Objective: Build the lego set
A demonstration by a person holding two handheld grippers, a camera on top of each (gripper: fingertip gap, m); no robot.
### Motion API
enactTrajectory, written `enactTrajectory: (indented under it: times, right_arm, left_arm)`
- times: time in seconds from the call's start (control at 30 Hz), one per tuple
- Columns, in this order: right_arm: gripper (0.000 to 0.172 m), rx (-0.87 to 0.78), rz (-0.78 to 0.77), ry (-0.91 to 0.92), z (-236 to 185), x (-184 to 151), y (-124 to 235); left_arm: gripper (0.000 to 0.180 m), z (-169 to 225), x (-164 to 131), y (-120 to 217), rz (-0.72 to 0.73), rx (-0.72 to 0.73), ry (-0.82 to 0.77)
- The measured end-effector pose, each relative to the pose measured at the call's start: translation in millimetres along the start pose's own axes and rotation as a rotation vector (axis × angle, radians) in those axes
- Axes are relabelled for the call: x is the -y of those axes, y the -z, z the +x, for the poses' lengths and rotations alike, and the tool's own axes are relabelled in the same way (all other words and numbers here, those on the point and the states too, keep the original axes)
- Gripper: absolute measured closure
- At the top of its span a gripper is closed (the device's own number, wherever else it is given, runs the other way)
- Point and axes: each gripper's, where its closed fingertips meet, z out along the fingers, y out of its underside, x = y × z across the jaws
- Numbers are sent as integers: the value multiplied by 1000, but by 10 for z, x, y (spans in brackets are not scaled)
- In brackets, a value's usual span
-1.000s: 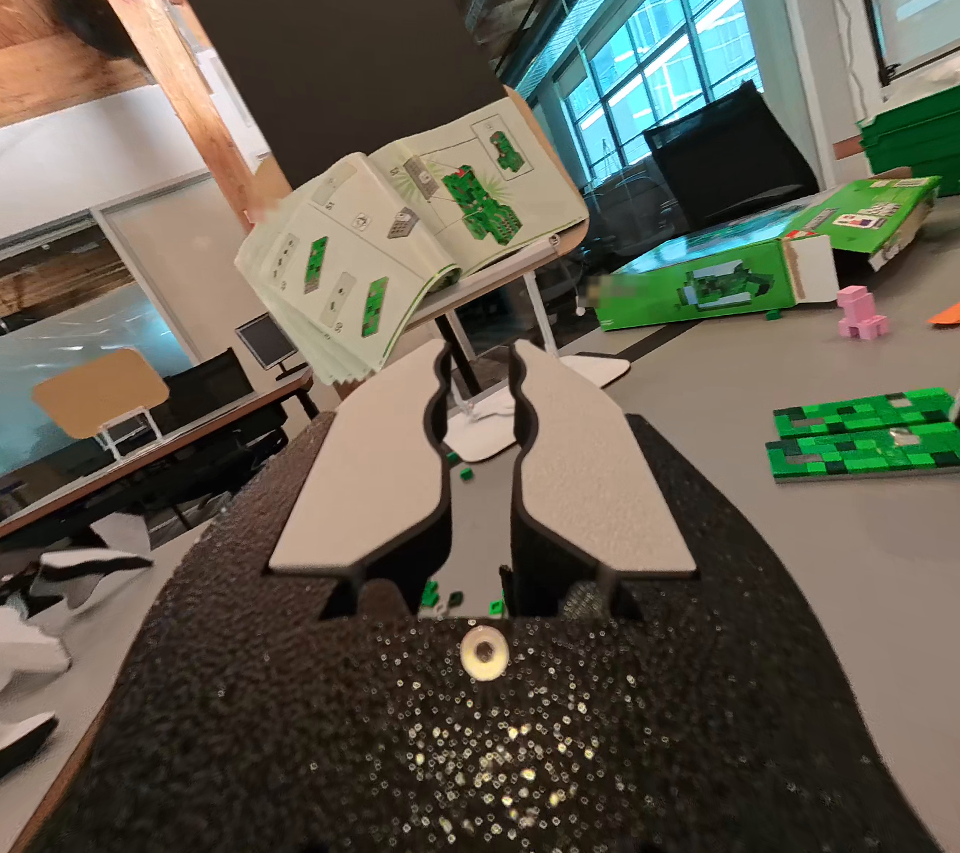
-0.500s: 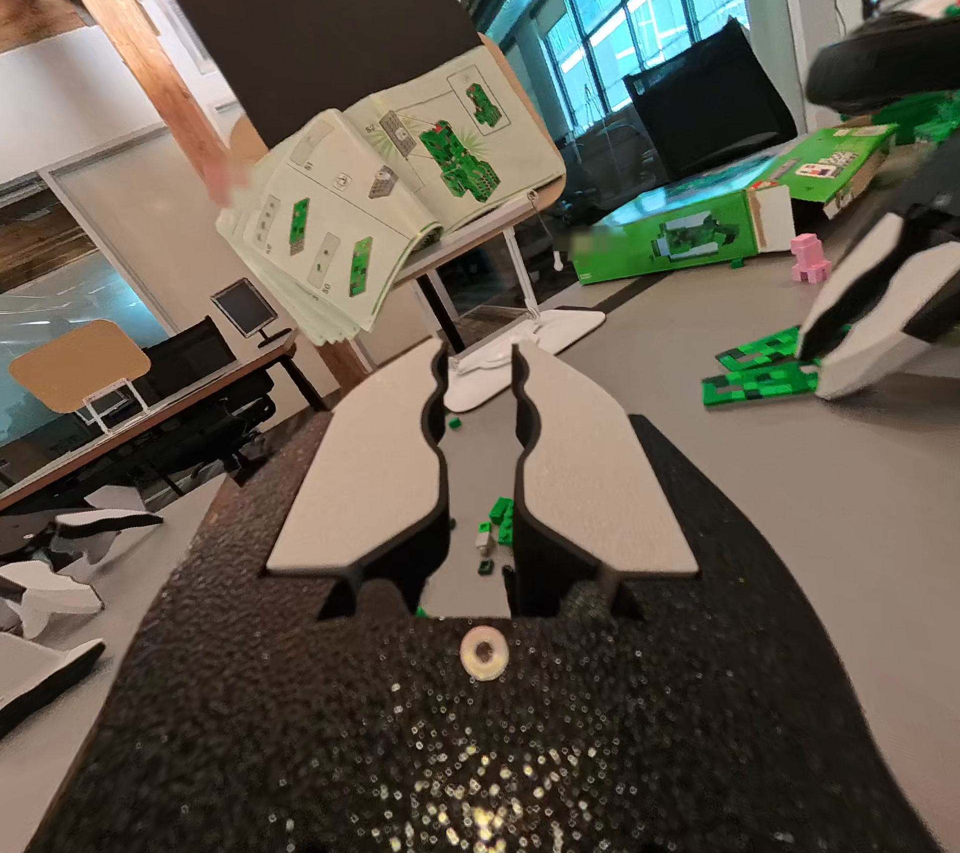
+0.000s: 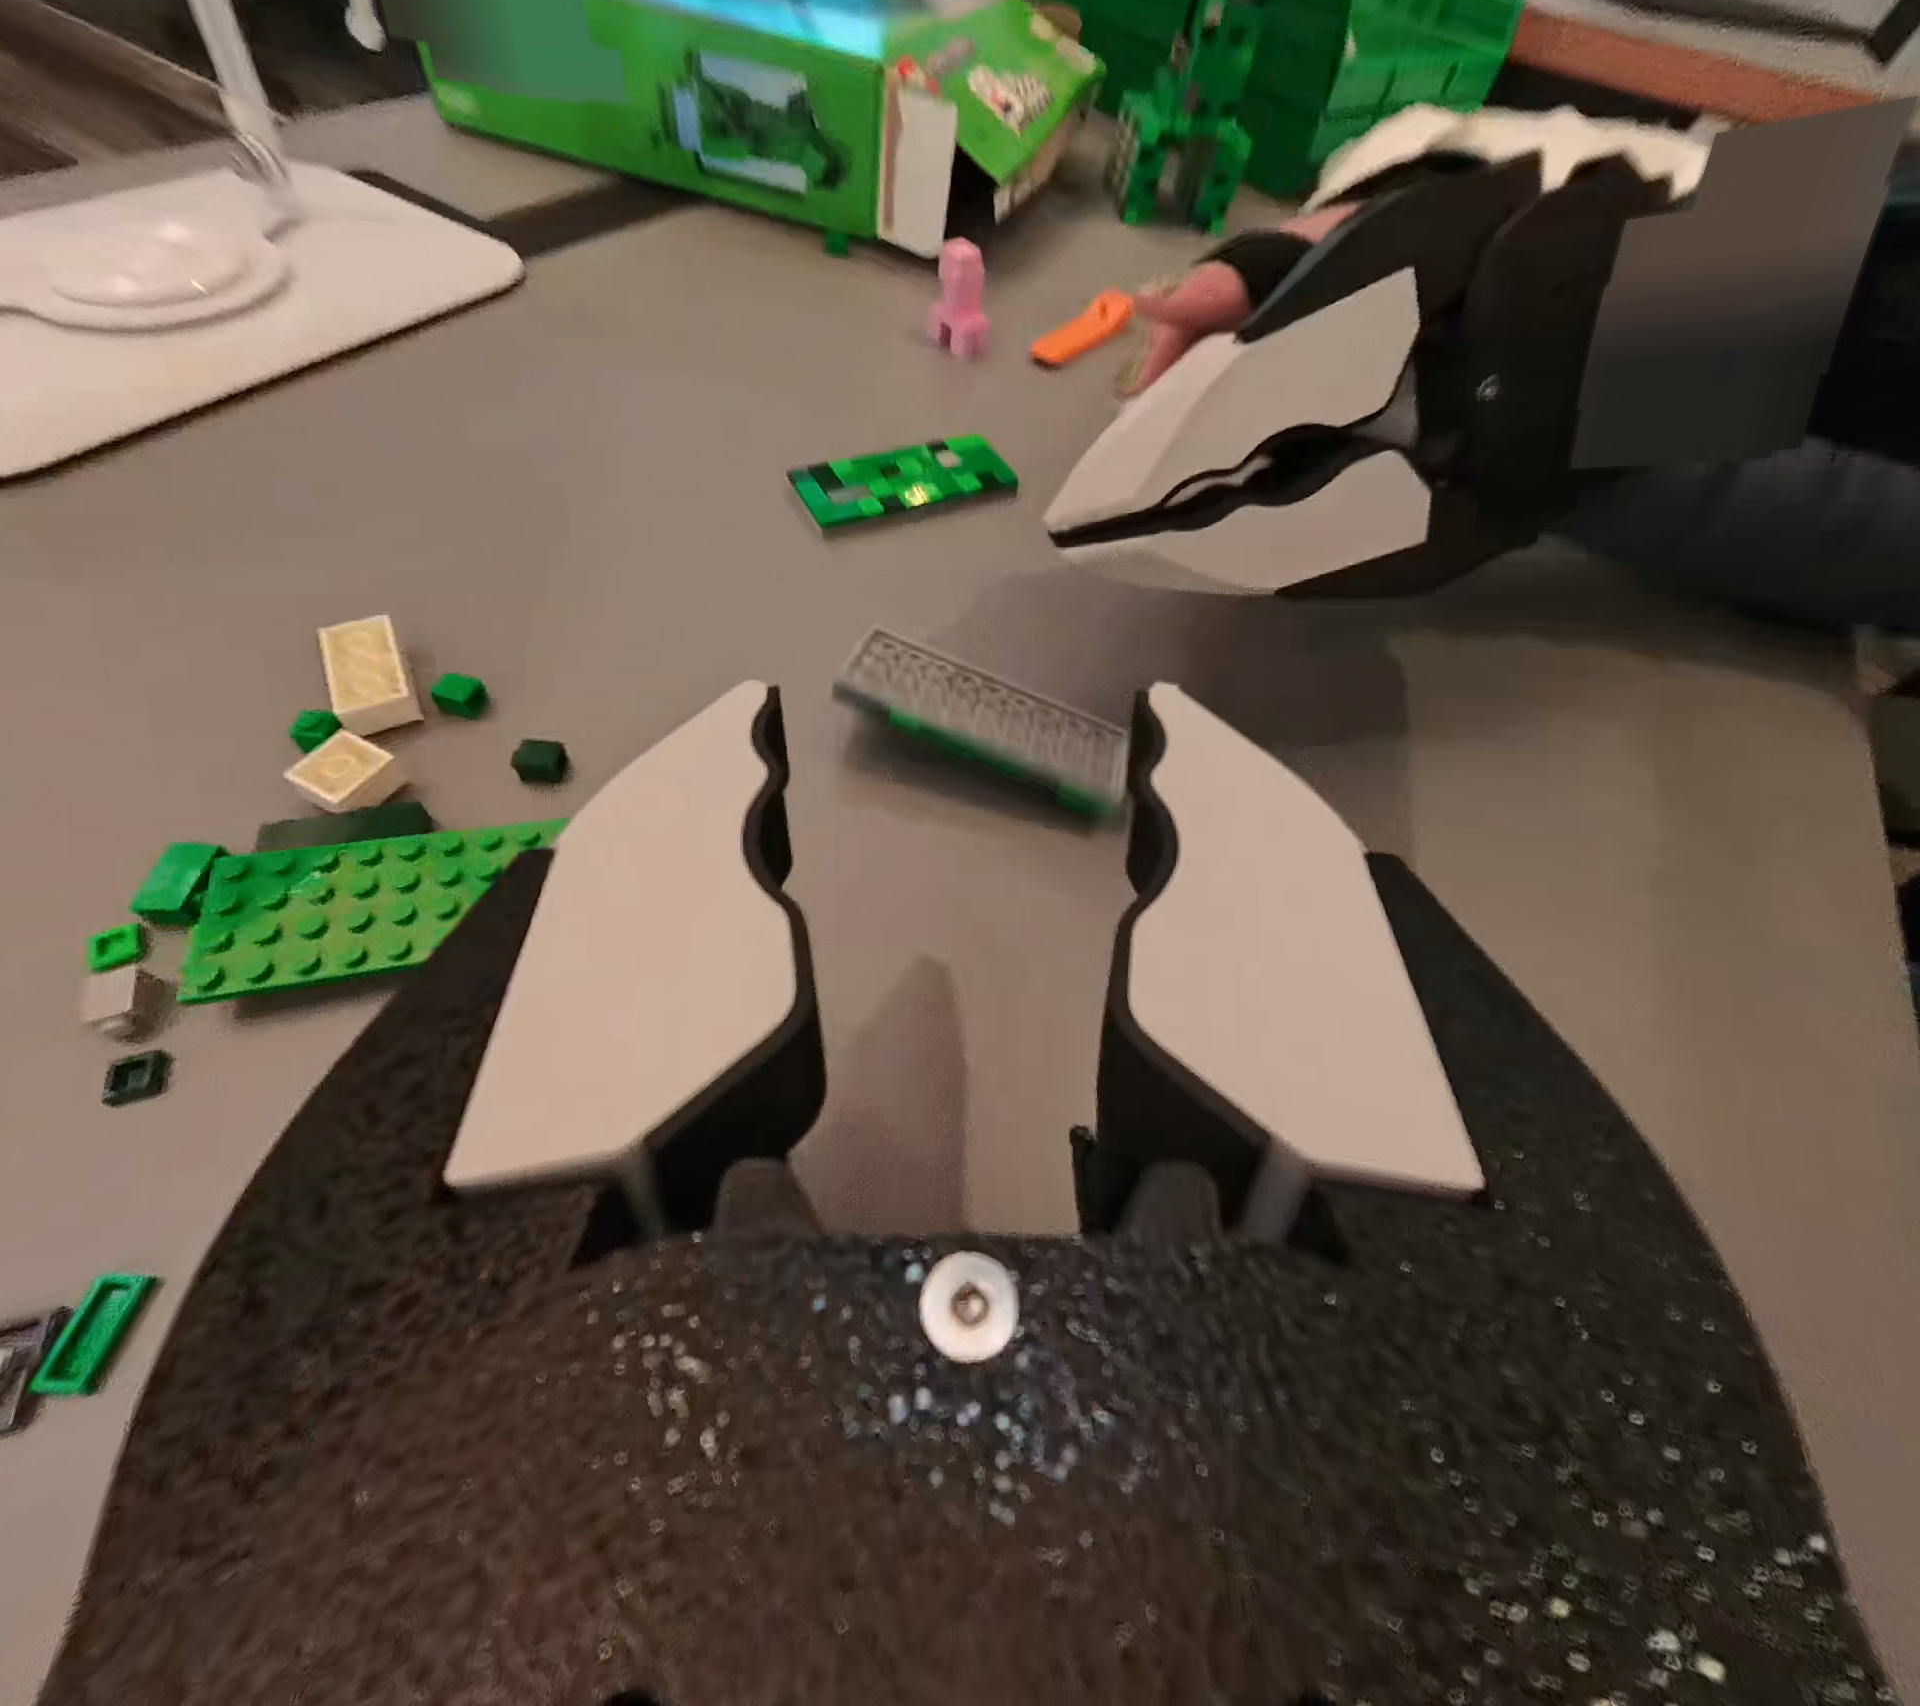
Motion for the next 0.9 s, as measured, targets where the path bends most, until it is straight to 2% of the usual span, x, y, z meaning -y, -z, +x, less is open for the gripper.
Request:
enactTrajectory:
  times: [0.1, 0.17, 0.23, 0.37, 0.47, 0.5, 0.63, 0.7, 0.73, 0.77, 0.9]
  right_arm:
    - [162, 115, -45, -90, -166, -90, -22]
    - [161, 187, -44, -275, -195, -98, 9]
    - [160, 245, -68, -464, -190, -126, 28]
    - [136, 195, -210, -641, 49, -532, 38]
    - [111, 259, -306, -860, 141, -843, -14]
    - [109, 299, -348, -902, 126, -928, -39]
    - [113, 442, -547, -840, 12, -1216, -72]
    - [121, 543, -591, -851, -30, -1195, -34]
    - [131, 578, -617, -822, -56, -1210, -12]
    - [139, 584, -613, -796, -55, -1198, -23]
    - [139, 521, -550, -544, -31, -1140, -54]
  left_arm:
    - [120, 56, -144, -64, -104, -22, -64]
    - [132, 79, -284, -76, -207, -24, -70]
    - [138, 148, -335, -87, -231, -47, -68]
    - [136, 300, -357, -128, -244, -85, -120]
    - [134, 285, -305, -136, -230, -42, -162]
    - [134, 274, -263, -136, -210, -29, -164]
    - [134, 244, -141, -105, -147, -16, -132]
    - [134, 228, -115, -97, -138, -24, -116]
    - [135, 218, -99, -95, -133, -23, -106]
    - [136, 196, -79, -106, -128, -17, -94]
    - [137, 120, 43, -286, -106, -55, 13]
